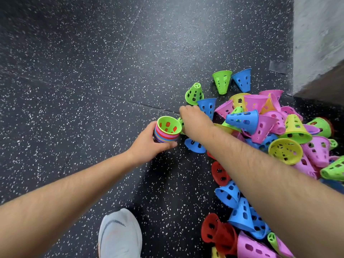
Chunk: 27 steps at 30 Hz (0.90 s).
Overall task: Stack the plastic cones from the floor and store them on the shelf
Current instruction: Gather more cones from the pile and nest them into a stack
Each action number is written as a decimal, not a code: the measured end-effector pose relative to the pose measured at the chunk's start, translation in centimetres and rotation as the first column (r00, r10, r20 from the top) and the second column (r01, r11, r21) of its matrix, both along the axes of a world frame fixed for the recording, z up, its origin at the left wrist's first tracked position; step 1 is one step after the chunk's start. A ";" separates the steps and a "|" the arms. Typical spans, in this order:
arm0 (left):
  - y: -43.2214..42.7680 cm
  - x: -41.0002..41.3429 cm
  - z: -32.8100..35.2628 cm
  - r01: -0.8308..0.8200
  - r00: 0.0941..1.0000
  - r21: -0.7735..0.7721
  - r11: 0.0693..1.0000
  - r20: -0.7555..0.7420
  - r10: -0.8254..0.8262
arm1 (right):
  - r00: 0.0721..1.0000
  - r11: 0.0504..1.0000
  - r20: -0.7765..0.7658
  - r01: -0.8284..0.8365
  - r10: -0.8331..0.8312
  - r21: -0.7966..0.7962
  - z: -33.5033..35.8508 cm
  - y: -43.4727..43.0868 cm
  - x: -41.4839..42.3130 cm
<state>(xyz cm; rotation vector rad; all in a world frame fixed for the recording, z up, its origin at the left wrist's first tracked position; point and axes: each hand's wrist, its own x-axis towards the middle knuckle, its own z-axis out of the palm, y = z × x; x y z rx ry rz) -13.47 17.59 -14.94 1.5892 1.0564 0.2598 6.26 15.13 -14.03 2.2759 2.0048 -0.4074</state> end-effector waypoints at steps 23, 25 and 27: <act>0.5 1.9 0.9 -0.022 0.998 -0.011 1.000 0.066 0.022 | 0.631 0.851 -0.758 0.479 -0.163 0.216 5.3 -3.3 -0.6; 1.0 2.4 1.0 -0.030 0.996 -0.008 1.000 0.078 0.030 | 0.658 0.905 -0.737 0.394 -0.158 0.158 5.0 -3.7 -0.9; 1.6 2.8 1.0 -0.020 0.997 0.009 1.000 0.076 0.019 | 0.676 0.942 -0.717 0.324 -0.168 0.085 4.8 -3.8 -0.7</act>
